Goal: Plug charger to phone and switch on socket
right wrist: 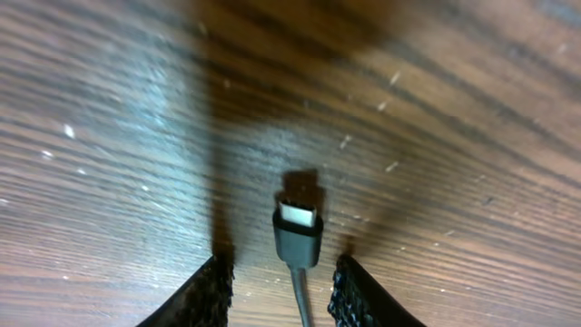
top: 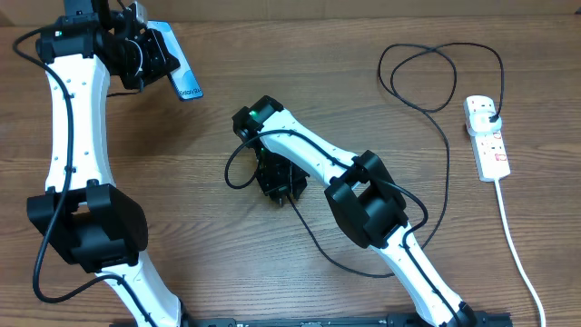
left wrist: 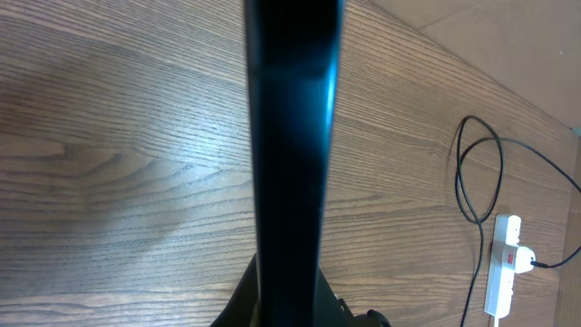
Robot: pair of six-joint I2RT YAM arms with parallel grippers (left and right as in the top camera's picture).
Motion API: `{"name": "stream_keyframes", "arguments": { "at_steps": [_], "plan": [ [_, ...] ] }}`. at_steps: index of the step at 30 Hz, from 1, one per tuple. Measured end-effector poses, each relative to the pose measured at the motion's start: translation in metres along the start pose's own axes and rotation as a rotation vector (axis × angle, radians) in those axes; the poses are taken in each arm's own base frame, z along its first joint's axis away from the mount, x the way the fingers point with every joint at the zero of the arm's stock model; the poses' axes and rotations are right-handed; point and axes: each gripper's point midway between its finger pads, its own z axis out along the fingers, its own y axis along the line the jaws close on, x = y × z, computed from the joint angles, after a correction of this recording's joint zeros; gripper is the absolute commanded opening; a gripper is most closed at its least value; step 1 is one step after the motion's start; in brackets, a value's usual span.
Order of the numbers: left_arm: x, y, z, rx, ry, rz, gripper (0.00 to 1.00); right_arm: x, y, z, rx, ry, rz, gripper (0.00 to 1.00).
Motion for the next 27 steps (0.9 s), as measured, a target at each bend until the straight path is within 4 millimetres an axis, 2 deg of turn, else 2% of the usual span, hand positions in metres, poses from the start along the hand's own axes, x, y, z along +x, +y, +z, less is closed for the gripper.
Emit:
{"name": "stream_keyframes", "arguments": {
  "at_steps": [1, 4, 7, 12, 15, 17, 19, 22, 25, 27],
  "plan": [
    [0.000, 0.000, 0.000, 0.000, 0.000, 0.000, 0.04, 0.001, 0.000, 0.000, 0.001, 0.004, -0.001, 0.22],
    [0.000, 0.000, 0.000, 0.000, 0.001, 0.000, 0.04, 0.002, -0.001, 0.001, 0.004, 0.010, 0.020, 0.22],
    [0.000, 0.000, 0.000, 0.000, 0.001, -0.001, 0.04, 0.003, -0.003, 0.000, 0.018, 0.007, 0.061, 0.28],
    [0.001, 0.000, 0.000, -0.001, 0.005, -0.003, 0.04, 0.009, -0.020, -0.014, 0.093, -0.024, 0.112, 0.32],
    [0.001, 0.000, 0.000, -0.002, 0.005, -0.006, 0.04, 0.022, -0.027, -0.047, 0.090, -0.086, 0.122, 0.37],
    [0.002, 0.001, 0.000, -0.002, 0.007, -0.008, 0.04, 0.039, -0.030, -0.097, 0.054, -0.206, 0.124, 0.40],
    [0.002, 0.001, 0.000, -0.002, 0.007, -0.008, 0.04, 0.055, -0.031, -0.129, 0.023, -0.292, 0.123, 0.49],
    [0.002, 0.001, 0.000, -0.002, 0.007, -0.008, 0.04, 0.075, -0.031, -0.152, -0.009, -0.382, 0.112, 0.63],
    [0.002, 0.000, 0.000, -0.002, 0.008, -0.008, 0.04, 0.080, -0.031, -0.142, -0.020, -0.416, 0.095, 0.71],
    [0.002, 0.000, 0.000, -0.001, 0.007, -0.008, 0.04, 0.071, -0.029, -0.116, -0.020, -0.406, 0.077, 0.74]
  ]
}}
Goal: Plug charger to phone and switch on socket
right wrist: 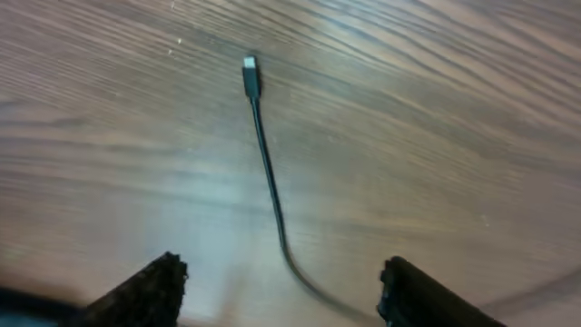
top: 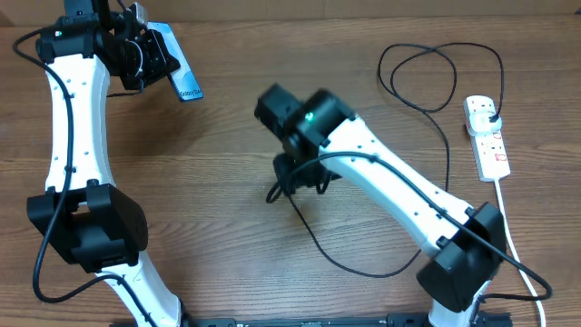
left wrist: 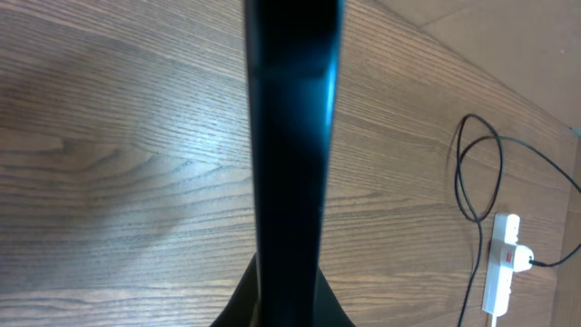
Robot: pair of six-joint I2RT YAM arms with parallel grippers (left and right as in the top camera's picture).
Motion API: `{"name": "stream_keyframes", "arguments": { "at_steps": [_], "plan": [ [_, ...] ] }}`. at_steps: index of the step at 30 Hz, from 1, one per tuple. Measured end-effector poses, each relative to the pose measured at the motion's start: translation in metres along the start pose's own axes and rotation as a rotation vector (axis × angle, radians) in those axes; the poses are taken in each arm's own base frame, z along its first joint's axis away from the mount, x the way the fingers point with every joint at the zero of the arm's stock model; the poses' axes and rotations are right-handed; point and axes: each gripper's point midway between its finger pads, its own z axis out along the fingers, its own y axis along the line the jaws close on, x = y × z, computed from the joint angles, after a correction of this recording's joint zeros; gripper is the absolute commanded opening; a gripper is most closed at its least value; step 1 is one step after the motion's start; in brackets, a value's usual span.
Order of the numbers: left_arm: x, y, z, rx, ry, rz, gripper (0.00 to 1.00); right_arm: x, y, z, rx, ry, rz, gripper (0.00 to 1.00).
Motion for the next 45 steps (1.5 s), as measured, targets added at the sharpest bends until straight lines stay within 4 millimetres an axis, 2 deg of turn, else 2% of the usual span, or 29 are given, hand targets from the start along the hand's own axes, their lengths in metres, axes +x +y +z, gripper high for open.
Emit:
{"name": "stream_keyframes", "arguments": {
  "at_steps": [3, 5, 7, 11, 15, 19, 25, 31, 45],
  "plan": [
    [0.000, -0.001, 0.000, 0.004, 0.001, 0.000, 0.04, -0.002, 0.003, 0.050, -0.019, 0.027, -0.018, 0.74],
    [0.000, -0.001, 0.000, 0.005, 0.001, 0.000, 0.04, -0.002, -0.001, 0.071, -0.018, 0.047, -0.016, 0.72],
    [0.001, -0.001, 0.000, 0.006, 0.003, 0.000, 0.04, -0.007, -0.002, 0.079, -0.023, 0.041, -0.020, 0.66],
    [0.002, -0.001, 0.000, 0.005, 0.008, -0.003, 0.04, -0.015, 0.000, 0.080, -0.036, 0.010, -0.034, 0.59],
    [0.002, -0.001, 0.000, 0.005, 0.008, -0.003, 0.04, -0.019, 0.003, 0.092, -0.039, 0.016, -0.042, 0.49],
    [0.002, -0.001, 0.000, 0.005, 0.008, -0.003, 0.04, -0.020, 0.006, 0.112, -0.036, 0.041, -0.049, 0.47],
    [0.002, -0.001, 0.000, 0.005, 0.008, -0.003, 0.04, -0.024, 0.016, 0.116, -0.046, 0.018, -0.069, 0.39],
    [0.002, -0.001, 0.000, 0.005, 0.008, -0.003, 0.04, -0.024, 0.018, 0.117, -0.047, 0.014, -0.074, 0.35],
    [0.002, -0.001, 0.000, 0.005, 0.008, -0.003, 0.04, -0.026, 0.018, 0.135, -0.042, 0.019, -0.074, 0.34]
  ]
}}
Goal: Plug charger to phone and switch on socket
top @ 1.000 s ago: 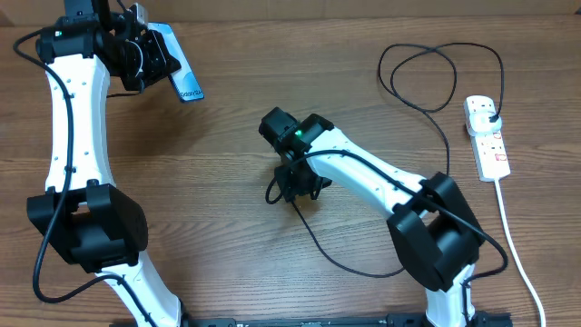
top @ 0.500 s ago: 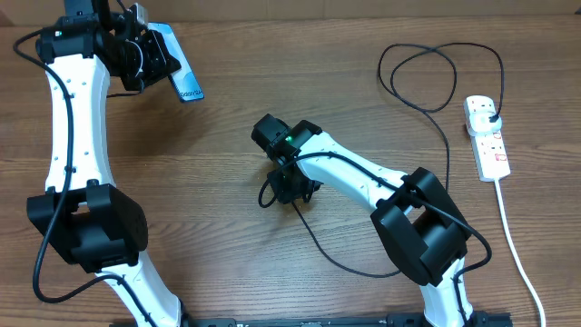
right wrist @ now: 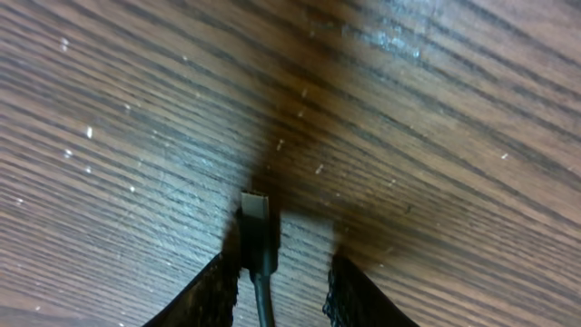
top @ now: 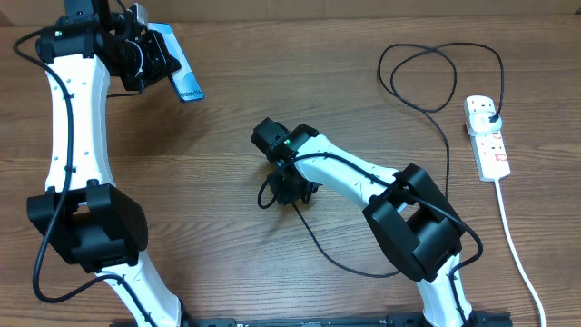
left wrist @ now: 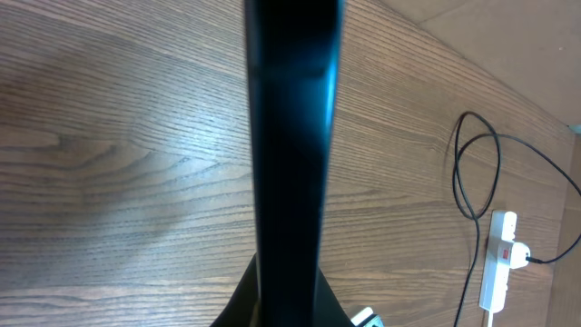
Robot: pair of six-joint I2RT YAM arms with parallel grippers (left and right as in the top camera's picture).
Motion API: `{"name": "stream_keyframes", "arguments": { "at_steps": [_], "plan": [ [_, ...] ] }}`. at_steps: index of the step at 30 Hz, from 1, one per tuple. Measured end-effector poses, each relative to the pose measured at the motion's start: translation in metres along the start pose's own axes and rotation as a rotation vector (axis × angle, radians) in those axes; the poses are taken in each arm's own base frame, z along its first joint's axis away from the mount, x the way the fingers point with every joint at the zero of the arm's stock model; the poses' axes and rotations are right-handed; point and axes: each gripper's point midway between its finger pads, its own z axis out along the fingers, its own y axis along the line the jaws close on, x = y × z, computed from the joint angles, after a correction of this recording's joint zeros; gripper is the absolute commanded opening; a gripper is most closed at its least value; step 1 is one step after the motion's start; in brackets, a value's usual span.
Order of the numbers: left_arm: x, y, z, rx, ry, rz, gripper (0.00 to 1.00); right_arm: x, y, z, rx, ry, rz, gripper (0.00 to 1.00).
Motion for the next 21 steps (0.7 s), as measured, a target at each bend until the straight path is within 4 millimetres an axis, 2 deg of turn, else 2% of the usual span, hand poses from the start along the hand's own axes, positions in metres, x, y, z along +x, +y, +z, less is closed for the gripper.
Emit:
{"name": "stream_keyframes", "arguments": {
  "at_steps": [2, 16, 19, 21],
  "plan": [
    [-0.0001, 0.0000, 0.0000, 0.000, 0.000, 0.000, 0.04, 0.0005, -0.0004, 0.0000, 0.002, 0.002, 0.000, 0.27],
    [-0.0007, -0.0003, 0.0000, 0.001, -0.003, 0.002, 0.04, -0.0002, 0.0006, 0.0003, 0.001, -0.002, 0.017, 0.22],
    [-0.0007, -0.0003, 0.0000, 0.001, -0.003, 0.002, 0.04, -0.0021, 0.0015, 0.0003, -0.002, -0.009, 0.018, 0.13],
    [-0.0007, -0.0003, 0.0000, 0.001, -0.003, 0.002, 0.04, -0.0024, 0.0016, 0.0003, -0.003, -0.011, 0.018, 0.13]
  ]
}}
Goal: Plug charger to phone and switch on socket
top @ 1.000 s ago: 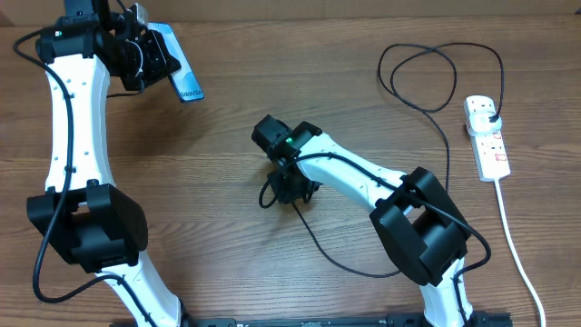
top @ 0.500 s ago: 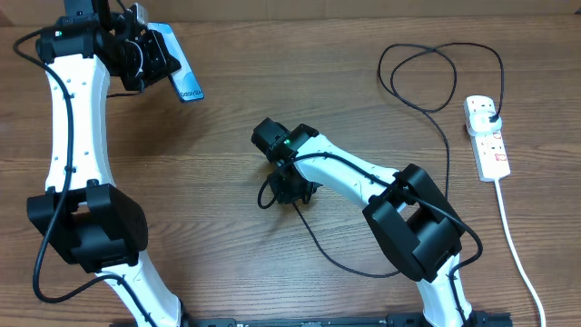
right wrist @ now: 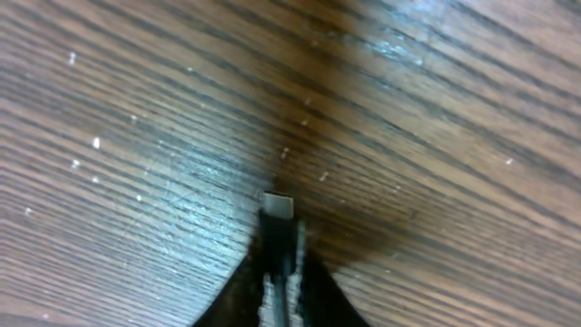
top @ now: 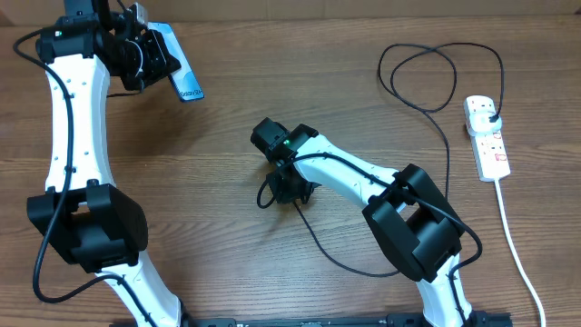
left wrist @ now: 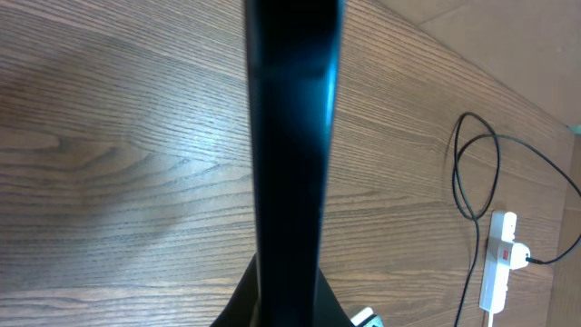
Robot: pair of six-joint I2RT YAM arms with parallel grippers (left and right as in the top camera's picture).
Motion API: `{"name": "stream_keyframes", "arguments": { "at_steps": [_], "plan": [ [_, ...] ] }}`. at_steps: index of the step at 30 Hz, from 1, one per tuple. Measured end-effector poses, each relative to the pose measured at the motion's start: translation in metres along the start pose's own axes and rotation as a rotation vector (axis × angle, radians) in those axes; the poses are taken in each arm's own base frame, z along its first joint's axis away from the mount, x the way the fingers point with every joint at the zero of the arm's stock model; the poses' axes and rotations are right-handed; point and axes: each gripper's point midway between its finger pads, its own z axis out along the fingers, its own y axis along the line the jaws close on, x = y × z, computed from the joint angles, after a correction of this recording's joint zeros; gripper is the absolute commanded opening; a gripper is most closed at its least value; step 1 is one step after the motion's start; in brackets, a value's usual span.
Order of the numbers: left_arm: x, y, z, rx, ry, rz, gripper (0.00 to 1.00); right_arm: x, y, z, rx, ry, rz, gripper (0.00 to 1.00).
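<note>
My left gripper is shut on the phone, holding it above the table's far left; in the left wrist view the phone is a dark upright slab hiding the fingers. My right gripper sits low at the table's middle, shut on the charger plug, whose silver tip pokes out past the fingers. The black cable loops back to the white socket strip at the right, where its adapter is plugged in.
The wooden table carries the slack cable curving under my right arm. The strip's white lead runs toward the front right edge. A pale wall strip lies along the far edge.
My right gripper's fingers, which stood apart on either side of the plug, have shut on it. The left arm and phone have not moved.
My right gripper was open low over the plug on the table. Then it was raised well above it, with the plug and cable lying loose. Then it was down again, open astride the plug, and now it is shut on it. The left gripper held the phone throughout.
</note>
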Motion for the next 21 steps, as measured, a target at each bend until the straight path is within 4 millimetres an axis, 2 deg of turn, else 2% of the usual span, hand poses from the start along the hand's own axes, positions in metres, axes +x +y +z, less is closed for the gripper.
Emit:
{"name": "stream_keyframes", "arguments": {
  "at_steps": [9, 13, 21],
  "plan": [
    [0.0000, 0.0000, 0.0000, 0.000, 0.000, 0.000, 0.04, 0.0005, 0.0017, 0.0020, -0.001, -0.003, -0.002, 0.13],
    [-0.0001, 0.0000, 0.0000, 0.000, 0.000, 0.000, 0.04, 0.0001, 0.0021, 0.0018, -0.004, -0.007, -0.002, 0.04],
    [0.0005, -0.0036, 0.0000, 0.021, 0.004, 0.005, 0.04, -0.0025, 0.0077, 0.0019, -0.033, -0.017, -0.001, 0.04]
  ]
}}
